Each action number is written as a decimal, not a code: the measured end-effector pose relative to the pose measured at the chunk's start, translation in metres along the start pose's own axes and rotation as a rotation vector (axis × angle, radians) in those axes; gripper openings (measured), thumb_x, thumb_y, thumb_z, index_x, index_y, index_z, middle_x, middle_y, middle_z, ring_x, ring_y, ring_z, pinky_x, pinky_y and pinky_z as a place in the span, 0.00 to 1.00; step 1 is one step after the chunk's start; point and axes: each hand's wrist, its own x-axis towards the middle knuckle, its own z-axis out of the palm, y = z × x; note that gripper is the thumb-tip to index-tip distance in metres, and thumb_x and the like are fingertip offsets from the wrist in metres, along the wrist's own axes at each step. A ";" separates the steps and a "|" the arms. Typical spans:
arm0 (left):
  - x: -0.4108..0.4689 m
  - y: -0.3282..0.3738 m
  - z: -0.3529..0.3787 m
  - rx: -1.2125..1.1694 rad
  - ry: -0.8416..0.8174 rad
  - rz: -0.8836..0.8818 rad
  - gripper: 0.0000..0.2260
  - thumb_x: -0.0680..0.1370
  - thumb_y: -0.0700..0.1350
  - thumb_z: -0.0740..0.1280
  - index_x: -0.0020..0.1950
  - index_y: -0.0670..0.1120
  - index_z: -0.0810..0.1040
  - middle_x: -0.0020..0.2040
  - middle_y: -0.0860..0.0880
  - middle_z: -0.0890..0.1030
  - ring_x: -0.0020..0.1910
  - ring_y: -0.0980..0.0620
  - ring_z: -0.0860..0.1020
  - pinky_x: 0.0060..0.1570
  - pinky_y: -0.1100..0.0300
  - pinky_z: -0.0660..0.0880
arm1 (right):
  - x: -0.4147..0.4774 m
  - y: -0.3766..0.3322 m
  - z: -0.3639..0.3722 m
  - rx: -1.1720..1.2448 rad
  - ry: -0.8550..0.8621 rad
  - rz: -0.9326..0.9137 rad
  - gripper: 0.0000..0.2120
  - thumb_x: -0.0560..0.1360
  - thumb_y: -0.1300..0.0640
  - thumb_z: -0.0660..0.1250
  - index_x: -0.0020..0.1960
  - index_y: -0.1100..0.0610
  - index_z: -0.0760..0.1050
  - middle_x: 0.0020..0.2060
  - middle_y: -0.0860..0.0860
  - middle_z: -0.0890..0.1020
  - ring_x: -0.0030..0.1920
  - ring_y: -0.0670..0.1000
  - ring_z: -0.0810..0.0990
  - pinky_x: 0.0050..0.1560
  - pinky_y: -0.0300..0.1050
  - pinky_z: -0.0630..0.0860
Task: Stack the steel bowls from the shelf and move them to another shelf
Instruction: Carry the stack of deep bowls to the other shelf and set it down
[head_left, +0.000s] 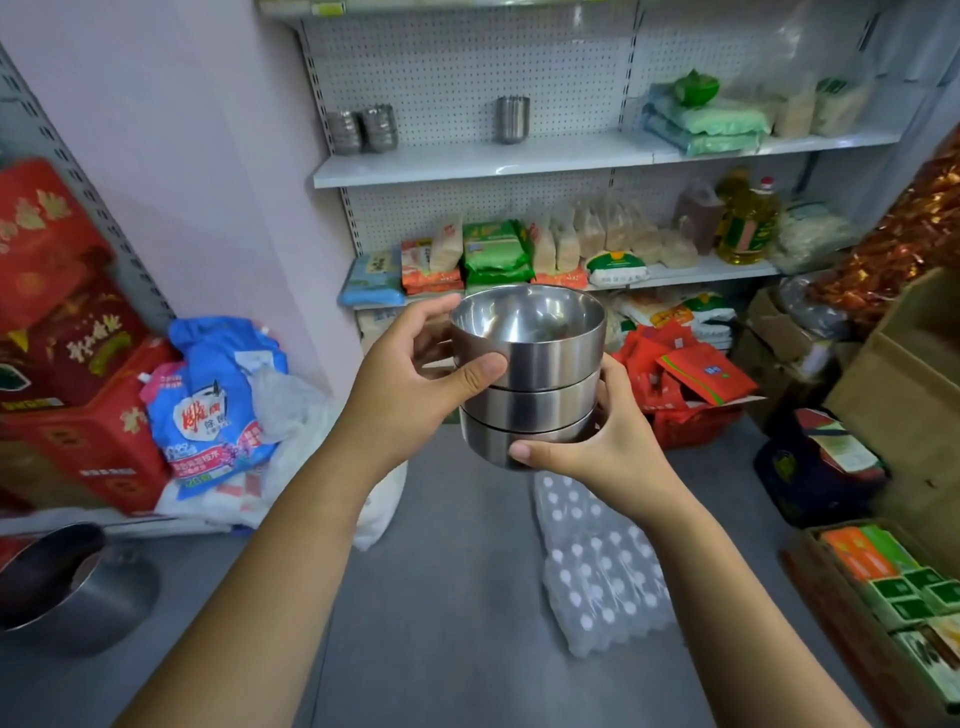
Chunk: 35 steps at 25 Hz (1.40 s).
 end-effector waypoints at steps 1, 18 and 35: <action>0.020 -0.006 0.000 0.009 -0.005 -0.004 0.36 0.65 0.57 0.77 0.72 0.53 0.73 0.57 0.53 0.83 0.58 0.63 0.81 0.57 0.68 0.77 | 0.019 0.006 -0.001 0.006 0.000 0.005 0.54 0.59 0.58 0.87 0.78 0.48 0.62 0.67 0.44 0.80 0.66 0.41 0.80 0.64 0.40 0.79; 0.411 -0.131 0.025 -0.008 0.027 -0.066 0.35 0.66 0.58 0.77 0.72 0.58 0.73 0.63 0.51 0.82 0.64 0.60 0.79 0.65 0.61 0.75 | 0.435 0.096 -0.051 -0.003 -0.077 0.006 0.51 0.61 0.64 0.86 0.76 0.50 0.62 0.64 0.45 0.80 0.62 0.40 0.82 0.56 0.35 0.79; 0.836 -0.238 -0.057 0.057 -0.188 -0.004 0.30 0.65 0.65 0.79 0.65 0.64 0.76 0.61 0.53 0.83 0.63 0.56 0.80 0.67 0.48 0.76 | 0.834 0.148 -0.009 -0.018 0.098 -0.050 0.55 0.56 0.53 0.90 0.75 0.44 0.63 0.66 0.45 0.80 0.64 0.44 0.82 0.65 0.49 0.81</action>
